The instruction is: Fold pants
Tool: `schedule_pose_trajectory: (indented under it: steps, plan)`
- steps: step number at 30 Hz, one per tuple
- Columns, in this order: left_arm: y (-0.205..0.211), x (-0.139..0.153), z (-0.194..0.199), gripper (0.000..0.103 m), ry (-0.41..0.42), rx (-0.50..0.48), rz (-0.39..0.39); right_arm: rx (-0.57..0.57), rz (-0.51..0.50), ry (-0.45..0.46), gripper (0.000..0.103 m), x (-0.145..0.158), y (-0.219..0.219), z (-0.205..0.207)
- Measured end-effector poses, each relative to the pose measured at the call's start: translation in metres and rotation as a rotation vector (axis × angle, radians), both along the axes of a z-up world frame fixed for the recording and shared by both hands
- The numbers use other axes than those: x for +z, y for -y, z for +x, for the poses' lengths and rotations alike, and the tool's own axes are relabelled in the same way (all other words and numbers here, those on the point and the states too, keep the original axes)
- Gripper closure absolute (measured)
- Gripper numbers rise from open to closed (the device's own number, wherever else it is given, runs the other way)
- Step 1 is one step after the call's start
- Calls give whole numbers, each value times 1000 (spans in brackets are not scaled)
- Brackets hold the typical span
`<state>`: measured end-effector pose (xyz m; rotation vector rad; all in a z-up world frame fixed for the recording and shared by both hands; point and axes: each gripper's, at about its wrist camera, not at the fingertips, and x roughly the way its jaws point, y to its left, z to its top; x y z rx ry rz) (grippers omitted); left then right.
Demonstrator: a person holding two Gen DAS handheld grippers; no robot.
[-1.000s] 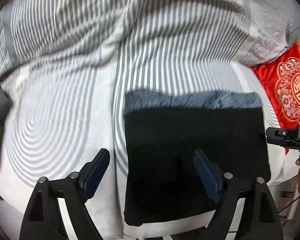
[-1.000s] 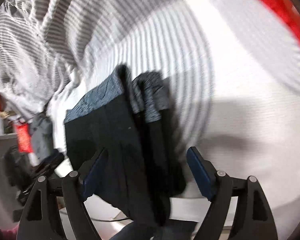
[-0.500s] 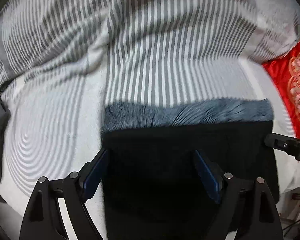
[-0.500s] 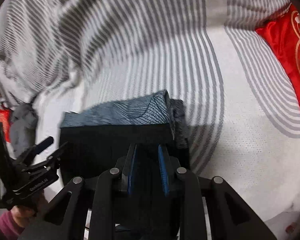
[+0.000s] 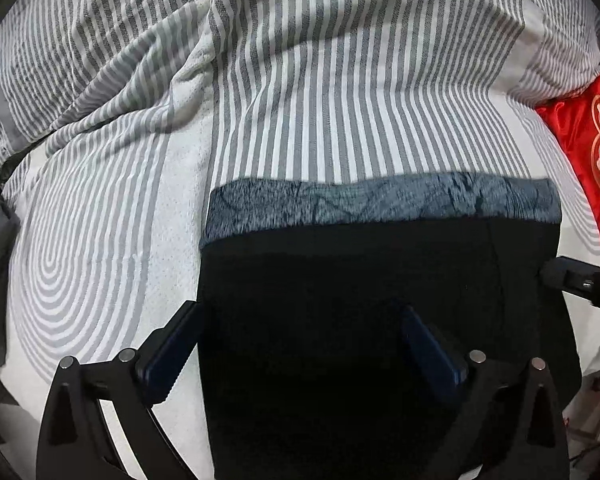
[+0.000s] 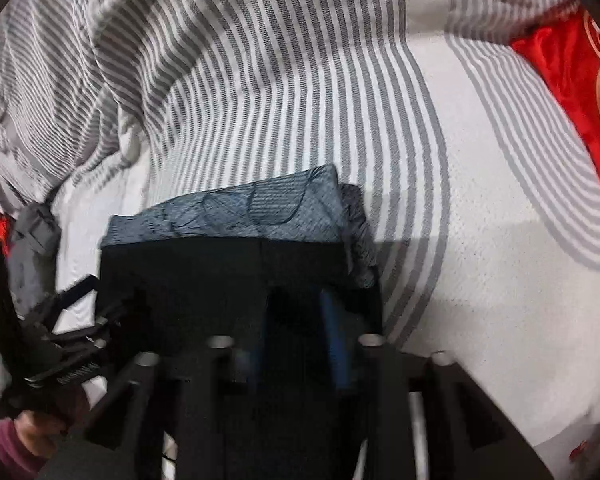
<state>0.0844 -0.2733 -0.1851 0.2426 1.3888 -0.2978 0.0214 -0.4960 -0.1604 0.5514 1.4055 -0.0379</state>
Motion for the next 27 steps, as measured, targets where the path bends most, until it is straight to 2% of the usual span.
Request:
schedule_pose_trajectory:
  steps: [1,10,15,27]
  plan:
    - [-1,0,-2,4,-9,0,8,0,-11,-3,19,3,-3,-4]
    - [-12,11,-27,3,-32,-9,20,5,-77,-29,15,19,-29,-50]
    - [-13,21,-45,3,-16,-45,16,-4,-84,-57,12,20,-43,-72]
    - [-23,44,-94,3,-96,-166,17,-11,-100,-98,4,33,-62,-100]
